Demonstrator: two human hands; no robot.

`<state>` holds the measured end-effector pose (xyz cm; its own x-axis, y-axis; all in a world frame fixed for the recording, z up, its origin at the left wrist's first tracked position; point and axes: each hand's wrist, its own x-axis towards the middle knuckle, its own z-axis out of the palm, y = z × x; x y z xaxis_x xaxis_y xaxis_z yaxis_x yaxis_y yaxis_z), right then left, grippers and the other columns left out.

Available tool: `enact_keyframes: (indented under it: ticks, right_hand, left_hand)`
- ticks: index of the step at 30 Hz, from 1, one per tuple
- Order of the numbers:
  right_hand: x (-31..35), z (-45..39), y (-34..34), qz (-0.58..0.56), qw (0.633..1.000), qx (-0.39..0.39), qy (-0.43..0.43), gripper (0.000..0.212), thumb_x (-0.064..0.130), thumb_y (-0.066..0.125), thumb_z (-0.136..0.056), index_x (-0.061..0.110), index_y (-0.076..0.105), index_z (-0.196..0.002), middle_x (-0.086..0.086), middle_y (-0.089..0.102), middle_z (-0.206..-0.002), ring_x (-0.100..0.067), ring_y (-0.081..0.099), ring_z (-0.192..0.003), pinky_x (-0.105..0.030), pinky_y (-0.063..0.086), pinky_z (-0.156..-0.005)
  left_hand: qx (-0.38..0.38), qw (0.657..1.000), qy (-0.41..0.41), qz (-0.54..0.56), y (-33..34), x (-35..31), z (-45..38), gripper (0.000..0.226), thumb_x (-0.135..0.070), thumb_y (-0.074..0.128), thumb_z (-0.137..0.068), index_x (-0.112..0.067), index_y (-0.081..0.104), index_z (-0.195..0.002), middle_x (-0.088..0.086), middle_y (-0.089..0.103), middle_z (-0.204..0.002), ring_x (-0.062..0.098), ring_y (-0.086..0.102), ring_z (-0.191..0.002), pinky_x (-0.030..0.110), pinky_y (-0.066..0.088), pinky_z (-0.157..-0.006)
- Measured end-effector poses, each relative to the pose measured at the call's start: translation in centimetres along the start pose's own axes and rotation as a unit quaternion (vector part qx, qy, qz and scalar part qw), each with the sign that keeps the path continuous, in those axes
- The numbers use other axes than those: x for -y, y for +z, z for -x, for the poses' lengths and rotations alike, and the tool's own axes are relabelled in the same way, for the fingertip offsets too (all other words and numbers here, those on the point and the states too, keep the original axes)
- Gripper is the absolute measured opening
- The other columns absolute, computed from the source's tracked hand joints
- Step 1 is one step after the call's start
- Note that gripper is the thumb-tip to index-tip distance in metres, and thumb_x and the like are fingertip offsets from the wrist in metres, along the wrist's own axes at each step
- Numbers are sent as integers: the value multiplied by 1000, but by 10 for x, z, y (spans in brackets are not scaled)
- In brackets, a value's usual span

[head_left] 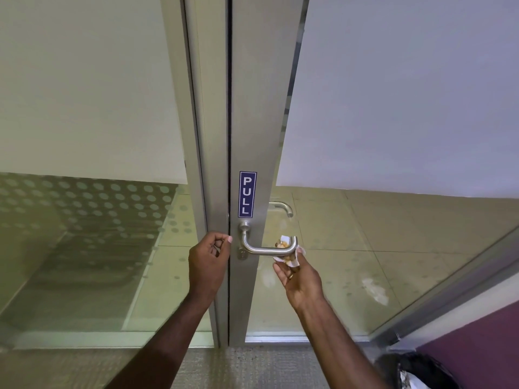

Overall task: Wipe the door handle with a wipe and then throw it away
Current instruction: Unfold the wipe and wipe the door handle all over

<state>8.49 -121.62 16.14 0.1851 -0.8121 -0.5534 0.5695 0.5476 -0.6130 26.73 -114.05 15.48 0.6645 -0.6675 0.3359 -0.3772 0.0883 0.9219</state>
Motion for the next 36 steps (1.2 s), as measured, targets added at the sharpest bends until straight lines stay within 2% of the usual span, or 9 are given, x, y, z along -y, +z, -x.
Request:
enact_keyframes:
  ticks: [5,9,12,16,22,25,29,34,36]
  right_hand:
    - [7,7,3,52,998,-16,-36,12,13,58,-101,10,70,-97,-11,76,-89,-28,73,-77,-38,59,-70]
    - [13,33,-13,238,966,25,-95,20,14,59,-100,7,77,-96,-14,79,-84,-25,75,-75,-29,61,-63]
    - [32,50,-13,401,899,102,-143,30,13,53,-102,0,79,-93,-24,77,-92,-27,70,-76,-33,60,-71]
    - [76,71,8,530,804,187,-195,34,12,50,-104,-10,71,-88,-19,72,-78,-24,66,-69,-36,57,-71]
    - [127,84,40,627,686,291,-229,33,11,47,-106,-1,68,-84,-9,71,-76,-18,67,-73,-32,56,-67]
    - [137,79,49,661,640,273,-281,34,18,49,-106,4,67,-81,-14,68,-75,-16,61,-69,-42,55,-66]
    - [140,73,57,718,552,215,-365,35,29,52,-102,15,60,-71,-11,56,-65,-16,47,-58,-46,49,-59]
    - [121,81,47,786,361,194,-463,24,41,50,-100,30,70,-91,6,58,-84,-18,55,-73,-41,52,-63]
    - [109,81,37,785,358,216,-457,28,50,45,-98,38,70,-100,12,62,-92,-12,58,-82,-36,52,-65]
  left_hand:
    - [5,1000,13,4,-3,1,1,16,-14,72,-94,-25,68,-83,-16,62,-66,4,52,-57,12,40,-53]
    - [16,999,20,29,-3,-5,-1,27,-11,72,-93,-35,66,-82,-19,65,-69,2,57,-60,6,40,-56]
    - [56,997,7,50,-1,-12,-3,26,-10,71,-93,-34,69,-83,-9,68,-72,6,58,-60,15,44,-57]
    - [189,973,-26,130,7,-36,-9,27,-7,62,-98,-31,73,-106,3,76,-85,11,66,-66,23,54,-64]
    - [396,888,-85,219,24,-71,-3,41,-28,47,-99,-7,64,-131,11,72,-119,21,70,-108,37,56,-99]
    - [397,885,-82,228,30,-77,0,40,-20,52,-98,7,64,-126,17,69,-115,23,66,-106,37,52,-102]
    - [336,920,-101,174,36,-76,-3,21,-3,59,-101,10,71,-112,19,74,-98,22,67,-84,27,55,-77]
    - [245,951,-129,136,40,-75,-6,17,-1,59,-100,1,76,-99,-9,75,-67,-3,65,-55,13,49,-50]
    - [242,948,-144,148,39,-76,-6,21,-2,59,-100,-8,78,-95,-11,76,-66,1,69,-58,17,53,-51]
